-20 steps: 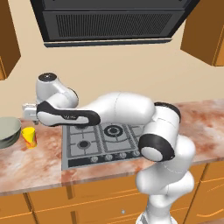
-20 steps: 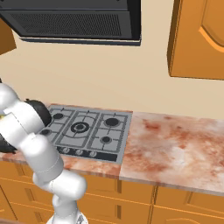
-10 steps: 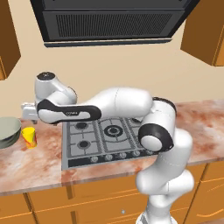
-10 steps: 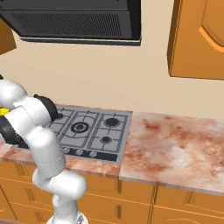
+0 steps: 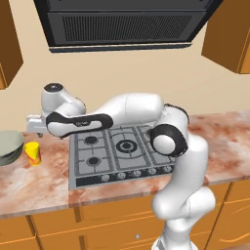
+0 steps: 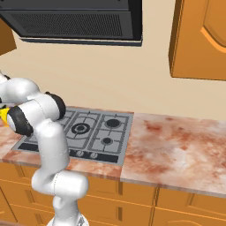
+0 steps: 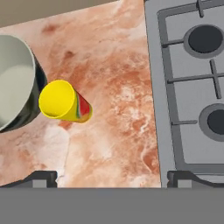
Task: Pick the cup and bowl from the counter and place them on the counter next to the sink.
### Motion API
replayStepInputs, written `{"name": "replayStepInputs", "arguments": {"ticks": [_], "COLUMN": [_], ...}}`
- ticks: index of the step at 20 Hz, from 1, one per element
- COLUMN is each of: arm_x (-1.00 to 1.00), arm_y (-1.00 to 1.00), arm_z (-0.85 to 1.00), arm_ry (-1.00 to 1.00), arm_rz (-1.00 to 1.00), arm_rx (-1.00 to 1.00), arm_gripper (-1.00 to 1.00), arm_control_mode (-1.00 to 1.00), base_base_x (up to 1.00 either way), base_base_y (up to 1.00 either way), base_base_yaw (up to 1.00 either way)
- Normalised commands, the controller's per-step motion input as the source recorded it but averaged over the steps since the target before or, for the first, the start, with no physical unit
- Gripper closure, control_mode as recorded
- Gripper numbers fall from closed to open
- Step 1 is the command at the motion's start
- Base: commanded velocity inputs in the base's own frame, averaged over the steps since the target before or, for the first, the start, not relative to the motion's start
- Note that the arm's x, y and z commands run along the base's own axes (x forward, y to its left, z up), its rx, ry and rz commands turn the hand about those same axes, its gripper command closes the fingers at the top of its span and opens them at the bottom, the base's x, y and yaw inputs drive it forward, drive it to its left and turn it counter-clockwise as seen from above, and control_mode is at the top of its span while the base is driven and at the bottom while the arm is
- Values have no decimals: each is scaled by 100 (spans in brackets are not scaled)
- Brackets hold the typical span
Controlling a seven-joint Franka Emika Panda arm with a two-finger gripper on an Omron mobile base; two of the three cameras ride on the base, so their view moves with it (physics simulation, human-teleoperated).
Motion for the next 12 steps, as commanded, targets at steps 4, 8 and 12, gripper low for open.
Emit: {"name": "replayStepInputs", "arguments": {"ticks": [4,8,12], "arm_x": [34,20,13], "arm_y": [20,29,30], "arm_z": [-12,0,0], "arm_ry": [0,1,5], "arm_rz": [0,0,0], "arm_rx": [0,0,0], "arm_gripper": [-100,-100,-100], "arm_control_mode": [-100,-100,-100], "base_base_x": [0,0,0], "base_base_y": [0,0,0], "base_base_yaw": [0,0,0]}}
